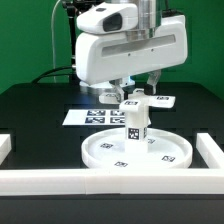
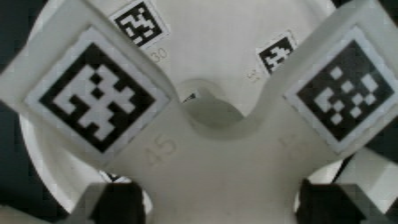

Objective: Assemble round table

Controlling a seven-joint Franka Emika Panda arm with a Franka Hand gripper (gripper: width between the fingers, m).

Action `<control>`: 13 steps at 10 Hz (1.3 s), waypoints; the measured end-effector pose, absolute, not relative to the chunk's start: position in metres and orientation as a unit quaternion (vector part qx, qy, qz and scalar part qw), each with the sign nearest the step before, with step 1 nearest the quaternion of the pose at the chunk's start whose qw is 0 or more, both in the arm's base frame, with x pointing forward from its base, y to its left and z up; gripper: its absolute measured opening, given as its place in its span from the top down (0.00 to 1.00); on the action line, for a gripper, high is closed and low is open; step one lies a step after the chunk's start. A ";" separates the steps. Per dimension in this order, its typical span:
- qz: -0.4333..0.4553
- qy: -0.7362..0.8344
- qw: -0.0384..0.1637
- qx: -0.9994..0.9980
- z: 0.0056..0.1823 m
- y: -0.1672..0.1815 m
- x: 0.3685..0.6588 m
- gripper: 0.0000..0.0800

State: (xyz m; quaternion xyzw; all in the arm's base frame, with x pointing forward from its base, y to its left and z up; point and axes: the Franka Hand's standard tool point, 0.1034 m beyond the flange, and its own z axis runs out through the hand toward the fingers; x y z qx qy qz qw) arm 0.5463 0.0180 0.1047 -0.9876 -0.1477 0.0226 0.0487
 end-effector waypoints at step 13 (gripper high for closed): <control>0.026 0.278 0.072 -0.958 0.105 0.025 0.548 0.41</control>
Offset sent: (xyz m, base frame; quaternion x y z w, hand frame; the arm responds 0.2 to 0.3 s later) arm 0.0000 0.0000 0.0000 0.0000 0.0000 0.1938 0.9810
